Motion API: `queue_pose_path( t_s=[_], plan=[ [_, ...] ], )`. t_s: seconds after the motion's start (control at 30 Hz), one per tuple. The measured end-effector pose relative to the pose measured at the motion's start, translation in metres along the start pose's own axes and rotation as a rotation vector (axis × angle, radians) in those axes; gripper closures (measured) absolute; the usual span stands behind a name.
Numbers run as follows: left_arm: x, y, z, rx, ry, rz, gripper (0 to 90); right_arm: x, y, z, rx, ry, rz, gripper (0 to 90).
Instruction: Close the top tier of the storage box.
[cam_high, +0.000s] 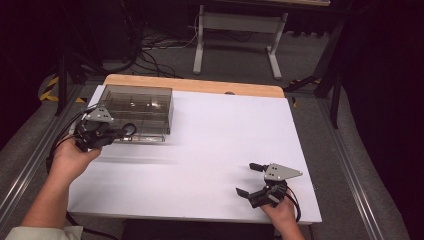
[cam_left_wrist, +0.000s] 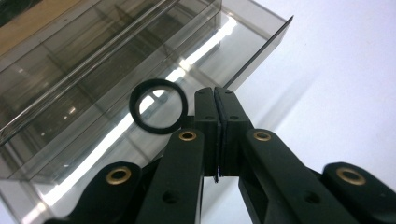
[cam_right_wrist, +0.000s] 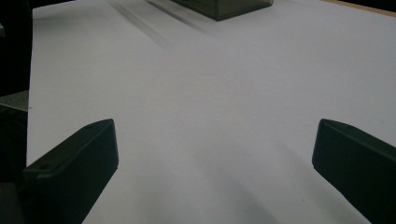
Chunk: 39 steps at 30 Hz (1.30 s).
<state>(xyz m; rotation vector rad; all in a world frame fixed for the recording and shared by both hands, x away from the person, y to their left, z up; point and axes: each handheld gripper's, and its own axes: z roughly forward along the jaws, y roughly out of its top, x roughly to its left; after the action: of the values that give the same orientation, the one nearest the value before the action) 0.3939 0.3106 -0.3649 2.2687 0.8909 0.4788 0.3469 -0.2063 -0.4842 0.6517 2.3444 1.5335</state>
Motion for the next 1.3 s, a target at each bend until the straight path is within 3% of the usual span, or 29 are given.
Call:
queue_pose_path(
  t_s=[0.63, 0.87, 1.3],
  plan=[
    [0.011, -0.012, -0.005, 0.098, -0.012, 0.022, 89.4, 0.000, 0.000, -0.001, -0.006, 0.000, 0.000, 0.8],
    [0.020, -0.018, 0.000, 0.141, -0.029, 0.019, 89.9, 0.000, 0.000, -0.001, -0.007, 0.000, -0.001, 0.7],
    [0.021, -0.019, 0.011, 0.215, -0.041, 0.042, 89.8, 0.000, 0.000, -0.001, -0.006, -0.002, 0.000, 0.7]
  ],
)
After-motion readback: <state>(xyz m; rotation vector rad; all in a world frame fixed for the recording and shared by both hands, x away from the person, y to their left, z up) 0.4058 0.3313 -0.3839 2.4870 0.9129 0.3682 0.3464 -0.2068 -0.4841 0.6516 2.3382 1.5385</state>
